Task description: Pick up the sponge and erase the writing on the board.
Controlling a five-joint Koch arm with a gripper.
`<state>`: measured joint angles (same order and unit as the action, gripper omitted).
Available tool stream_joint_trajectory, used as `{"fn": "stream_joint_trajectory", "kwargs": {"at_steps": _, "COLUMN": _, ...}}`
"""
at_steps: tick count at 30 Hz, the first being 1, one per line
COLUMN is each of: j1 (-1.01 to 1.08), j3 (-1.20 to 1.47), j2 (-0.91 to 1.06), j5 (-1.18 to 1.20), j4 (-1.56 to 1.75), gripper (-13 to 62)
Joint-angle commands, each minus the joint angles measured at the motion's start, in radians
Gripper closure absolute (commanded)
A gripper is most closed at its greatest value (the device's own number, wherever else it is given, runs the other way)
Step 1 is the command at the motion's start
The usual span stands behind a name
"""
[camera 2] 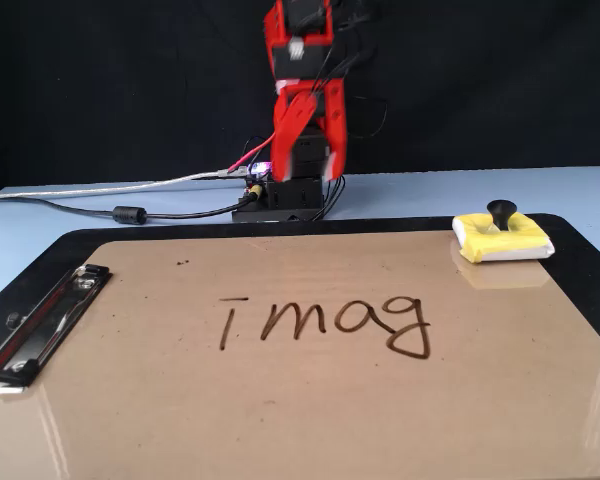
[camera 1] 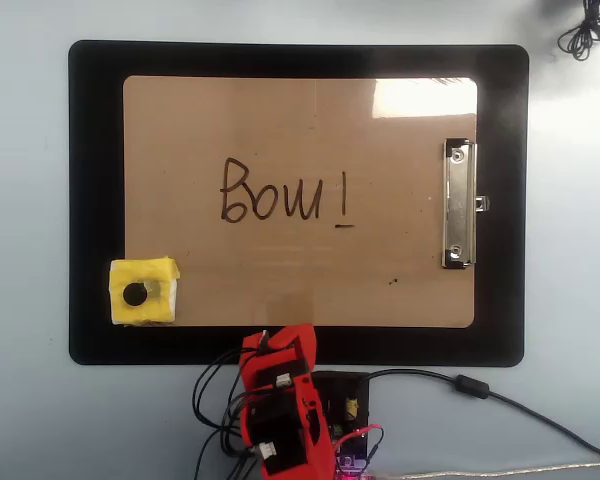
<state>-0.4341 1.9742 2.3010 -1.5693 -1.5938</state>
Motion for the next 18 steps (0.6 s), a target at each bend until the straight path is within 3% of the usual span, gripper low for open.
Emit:
{"fn": "stream_joint_trajectory", "kwargs": {"at_steps": 1, "j1": -0.189, "j3": -0.094, "j2": 0.025, "j5": -0.021, "j4": 0.169, "gripper": 15.4}}
{"fn": "stream_joint_trajectory", "kwargs": {"at_steps": 4, "j1": -0.365, "j3": -0.077, "j2": 0.015, "j5": -0.034, "j4": 0.417, "gripper": 14.7}}
{"fn": "stream_joint_trajectory", "kwargs": {"at_steps": 9, "j1": -0.413, "j3": 0.077, "j2": 0.018, "j5": -0.034, "j4": 0.759, "gripper": 15.7}}
{"fn": "stream_joint_trajectory", "kwargs": {"at_steps": 14, "j1": -0.601, "j3": 0.284, "j2": -0.143, "j5": -0.043, "j4": 1.292, "gripper": 15.7}}
{"fn": "stream_joint_trajectory", "kwargs": {"at_steps": 18, "j1": -0.614, "j3": 0.347, "j2": -0.341, "j5": -0.043, "j4": 1.606, "gripper": 15.7}}
